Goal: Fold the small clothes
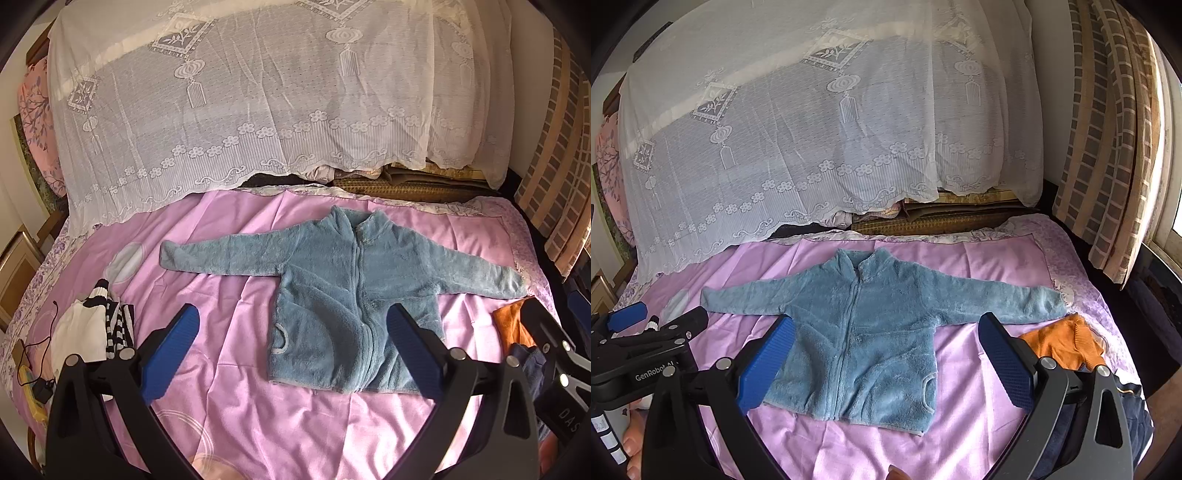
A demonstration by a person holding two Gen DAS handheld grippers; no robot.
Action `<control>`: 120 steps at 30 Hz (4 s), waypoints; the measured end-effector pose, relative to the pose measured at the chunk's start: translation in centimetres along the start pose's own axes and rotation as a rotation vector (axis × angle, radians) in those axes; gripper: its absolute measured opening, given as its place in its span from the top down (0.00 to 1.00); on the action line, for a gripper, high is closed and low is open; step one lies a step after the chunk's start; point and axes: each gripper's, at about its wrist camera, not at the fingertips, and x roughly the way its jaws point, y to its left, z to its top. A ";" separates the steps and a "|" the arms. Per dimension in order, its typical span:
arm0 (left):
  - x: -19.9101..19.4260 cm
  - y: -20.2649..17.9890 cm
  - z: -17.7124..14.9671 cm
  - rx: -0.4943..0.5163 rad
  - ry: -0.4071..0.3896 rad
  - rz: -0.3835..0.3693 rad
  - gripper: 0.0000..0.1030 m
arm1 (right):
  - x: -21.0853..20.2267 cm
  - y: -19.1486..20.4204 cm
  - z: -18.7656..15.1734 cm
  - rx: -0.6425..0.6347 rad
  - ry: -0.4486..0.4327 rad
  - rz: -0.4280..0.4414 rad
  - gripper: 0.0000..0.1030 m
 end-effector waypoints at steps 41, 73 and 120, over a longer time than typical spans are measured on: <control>0.9 -0.4 -0.1 0.014 0.030 -0.017 0.04 | 0.4 0.5 -0.8 0.009 0.013 -0.010 0.03; 1.2 -0.3 -0.2 0.012 0.036 -0.017 0.04 | 1.1 1.2 -1.4 0.008 0.030 -0.010 0.03; 2.0 -0.3 -0.5 0.018 0.053 -0.018 0.04 | 1.5 1.2 -1.8 0.009 0.043 -0.006 0.03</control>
